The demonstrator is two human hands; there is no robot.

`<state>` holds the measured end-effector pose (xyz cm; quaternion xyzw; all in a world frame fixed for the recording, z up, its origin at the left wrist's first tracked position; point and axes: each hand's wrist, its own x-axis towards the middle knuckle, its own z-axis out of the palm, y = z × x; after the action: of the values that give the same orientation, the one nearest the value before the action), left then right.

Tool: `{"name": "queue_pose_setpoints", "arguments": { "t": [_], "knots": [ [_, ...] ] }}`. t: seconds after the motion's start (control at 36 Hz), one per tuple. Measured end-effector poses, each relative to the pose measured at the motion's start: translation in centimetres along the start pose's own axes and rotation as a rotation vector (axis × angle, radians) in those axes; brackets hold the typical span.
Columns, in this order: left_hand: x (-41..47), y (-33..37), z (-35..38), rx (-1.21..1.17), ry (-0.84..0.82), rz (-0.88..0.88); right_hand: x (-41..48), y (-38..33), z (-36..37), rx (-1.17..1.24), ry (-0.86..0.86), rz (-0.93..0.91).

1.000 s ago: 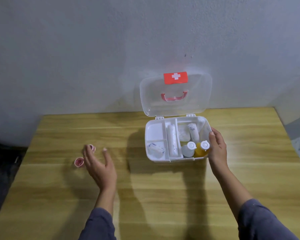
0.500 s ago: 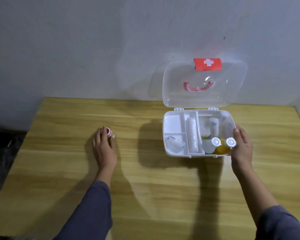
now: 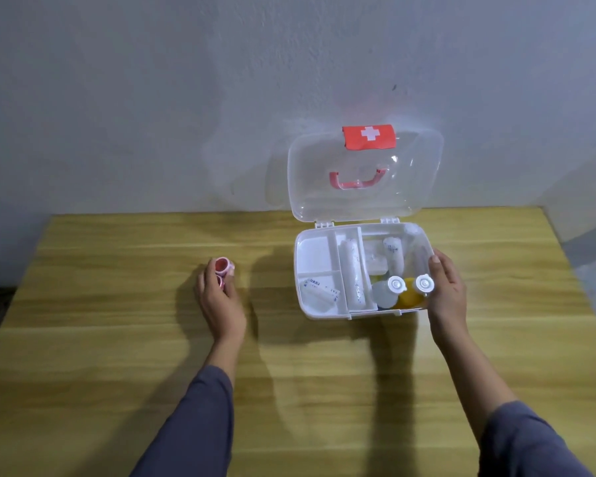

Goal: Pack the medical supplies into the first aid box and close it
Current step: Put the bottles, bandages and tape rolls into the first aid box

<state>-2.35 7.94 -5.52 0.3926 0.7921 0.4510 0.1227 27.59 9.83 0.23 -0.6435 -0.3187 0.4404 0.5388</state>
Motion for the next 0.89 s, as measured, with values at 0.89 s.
{"name": "queue_pose_setpoints", "arguments": {
  "t": [0.89],
  "knots": [
    [-5.5,15.3,4.5,0.235,-0.561,0.451,0.5,-2.2,-3.4,-0.041,-0.123,-0.010]
  ]
}}
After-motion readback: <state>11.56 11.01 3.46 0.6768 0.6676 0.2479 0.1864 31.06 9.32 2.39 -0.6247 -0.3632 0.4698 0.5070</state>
